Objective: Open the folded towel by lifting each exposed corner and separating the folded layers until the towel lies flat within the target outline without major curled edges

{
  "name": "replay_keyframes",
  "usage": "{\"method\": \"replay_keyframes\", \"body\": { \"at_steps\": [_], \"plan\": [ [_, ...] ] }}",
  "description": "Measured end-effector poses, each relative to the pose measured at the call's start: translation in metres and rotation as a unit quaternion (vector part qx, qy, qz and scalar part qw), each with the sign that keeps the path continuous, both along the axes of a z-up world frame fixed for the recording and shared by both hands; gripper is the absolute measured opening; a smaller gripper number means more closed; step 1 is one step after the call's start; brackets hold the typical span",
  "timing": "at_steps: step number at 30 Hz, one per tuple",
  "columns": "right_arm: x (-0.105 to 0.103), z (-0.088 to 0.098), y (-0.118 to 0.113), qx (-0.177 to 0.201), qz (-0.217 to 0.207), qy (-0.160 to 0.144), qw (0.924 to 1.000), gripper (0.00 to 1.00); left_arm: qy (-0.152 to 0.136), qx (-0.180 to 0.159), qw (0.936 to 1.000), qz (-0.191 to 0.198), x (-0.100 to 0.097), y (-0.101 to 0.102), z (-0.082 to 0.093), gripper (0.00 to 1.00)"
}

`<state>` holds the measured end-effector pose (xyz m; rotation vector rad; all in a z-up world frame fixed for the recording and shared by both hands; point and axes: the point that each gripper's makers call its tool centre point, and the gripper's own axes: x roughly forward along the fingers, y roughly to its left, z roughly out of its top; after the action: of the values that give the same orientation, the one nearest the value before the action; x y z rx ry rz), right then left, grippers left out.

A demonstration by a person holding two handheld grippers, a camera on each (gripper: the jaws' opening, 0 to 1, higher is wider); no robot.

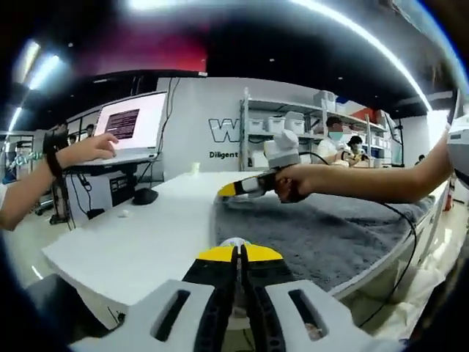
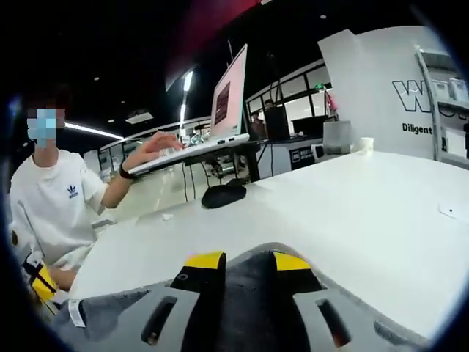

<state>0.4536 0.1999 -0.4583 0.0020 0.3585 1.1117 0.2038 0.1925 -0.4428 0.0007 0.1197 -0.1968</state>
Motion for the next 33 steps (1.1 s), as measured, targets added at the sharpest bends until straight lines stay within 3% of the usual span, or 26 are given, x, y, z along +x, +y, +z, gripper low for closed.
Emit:
{"method": "replay_keyframes", "body": {
  "at_steps": [7, 16, 23, 26, 33],
  "plan": [
    [0.003, -0.014, 0.001, -0.019, -0.005, 0.007, 0.9998, 0.19, 0.038, 0.003, 0.9993, 0.008, 0.005, 0.003, -0.020, 0.03],
    [0.004, -0.016, -0.001, -0.025, -0.004, 0.003, 0.9997, 0.17, 0.053, -0.004, 0.9984, 0.019, 0.002, 0.011, -0.031, 0.06],
    [0.003, -0.005, -0.006, -0.012, -0.002, -0.007, 0.9999, 0.18, 0.030, -0.015, 0.9993, 0.020, 0.001, 0.011, -0.021, 0.08],
    [-0.003, 0.004, -0.013, -0.016, 0.006, -0.029, 0.9994, 0.20, -0.001, -0.047, 0.9988, 0.010, 0.002, 0.007, -0.005, 0.14],
    [-0.015, 0.025, -0.029, -0.027, 0.016, -0.077, 0.9965, 0.31, -0.038, -0.047, 0.9982, 0.009, 0.003, 0.004, 0.013, 0.26]
  ]
}}
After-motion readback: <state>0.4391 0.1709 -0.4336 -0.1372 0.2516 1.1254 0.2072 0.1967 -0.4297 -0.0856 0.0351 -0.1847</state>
